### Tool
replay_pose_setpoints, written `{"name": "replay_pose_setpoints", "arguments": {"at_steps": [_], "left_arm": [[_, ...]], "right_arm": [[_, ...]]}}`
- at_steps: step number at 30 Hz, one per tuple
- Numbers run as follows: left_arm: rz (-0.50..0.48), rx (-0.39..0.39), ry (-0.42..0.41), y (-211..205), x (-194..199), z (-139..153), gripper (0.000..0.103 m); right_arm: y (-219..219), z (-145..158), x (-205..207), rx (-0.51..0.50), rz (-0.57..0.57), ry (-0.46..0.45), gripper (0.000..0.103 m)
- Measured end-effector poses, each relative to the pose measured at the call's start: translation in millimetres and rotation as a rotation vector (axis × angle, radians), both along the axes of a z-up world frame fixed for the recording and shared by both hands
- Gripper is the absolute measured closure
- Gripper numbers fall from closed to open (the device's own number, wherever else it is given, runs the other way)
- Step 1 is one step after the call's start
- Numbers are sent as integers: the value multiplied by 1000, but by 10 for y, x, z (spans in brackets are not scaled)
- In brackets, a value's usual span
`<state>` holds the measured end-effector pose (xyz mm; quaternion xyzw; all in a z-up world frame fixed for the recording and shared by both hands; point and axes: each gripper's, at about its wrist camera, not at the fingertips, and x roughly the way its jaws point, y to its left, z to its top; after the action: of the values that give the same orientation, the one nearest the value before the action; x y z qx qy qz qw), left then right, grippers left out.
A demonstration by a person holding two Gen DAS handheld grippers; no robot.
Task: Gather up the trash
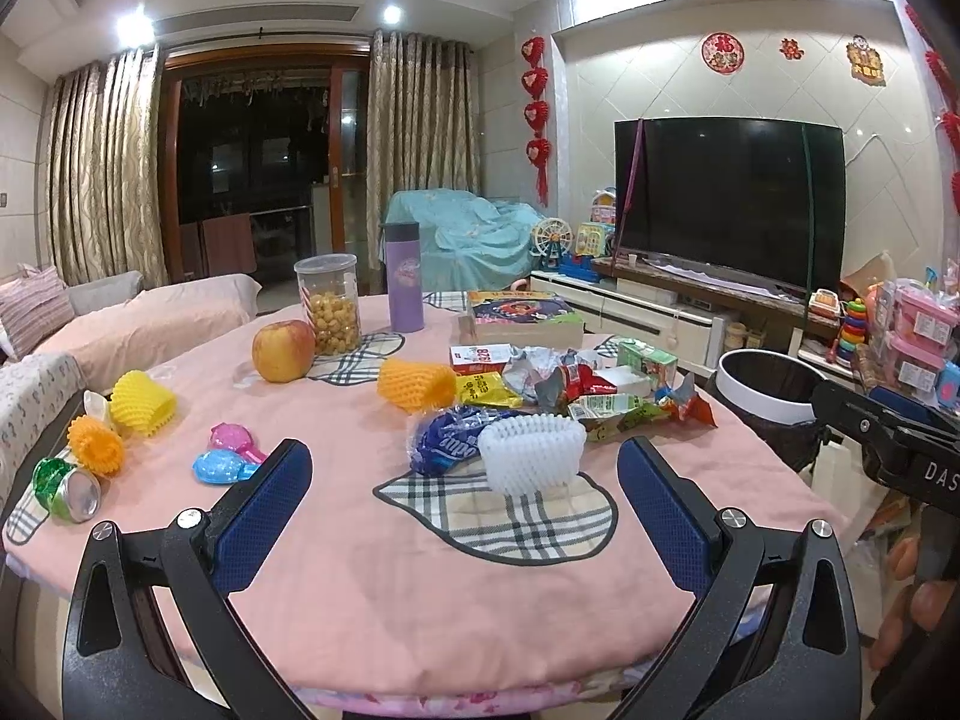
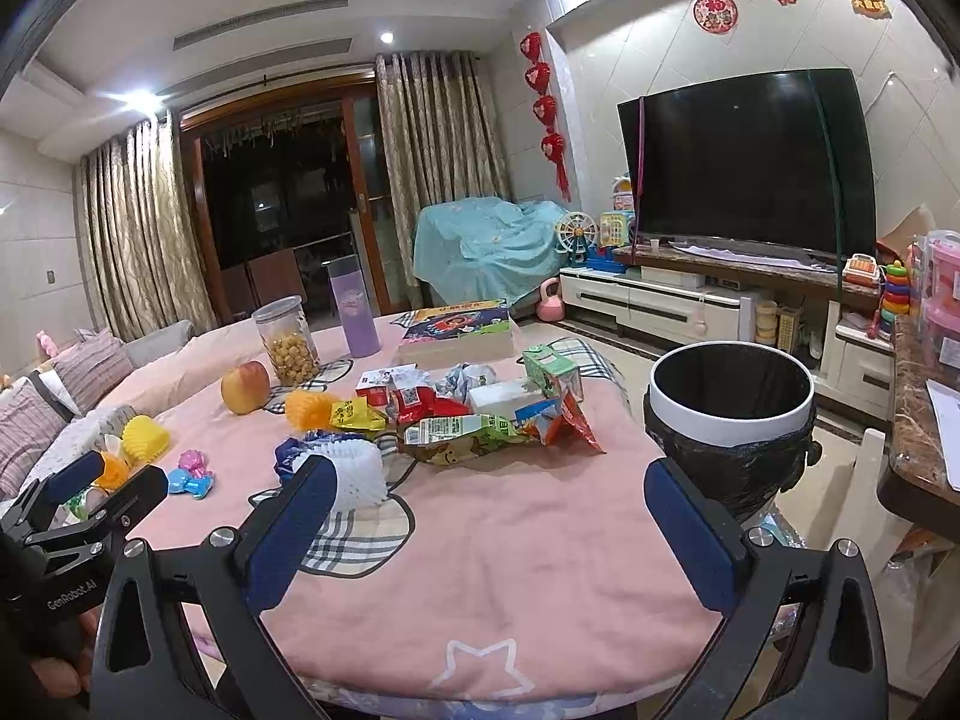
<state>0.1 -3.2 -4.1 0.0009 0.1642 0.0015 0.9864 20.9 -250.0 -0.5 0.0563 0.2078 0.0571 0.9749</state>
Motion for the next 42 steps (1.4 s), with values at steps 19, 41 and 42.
{"name": "replay_pose_setpoints", "arguments": {"at_steps": [19, 41, 42], "left_arm": [[2, -2, -4, 5, -19, 15, 0], [-1, 7, 70, 48, 184, -93, 0], [1, 7, 76, 56, 212, -106, 0]], "right_arm": [[44, 1, -20, 11, 4, -3, 0], [37, -168, 229, 39, 46, 82, 0], [28, -179, 259, 41, 50, 89, 0]]}}
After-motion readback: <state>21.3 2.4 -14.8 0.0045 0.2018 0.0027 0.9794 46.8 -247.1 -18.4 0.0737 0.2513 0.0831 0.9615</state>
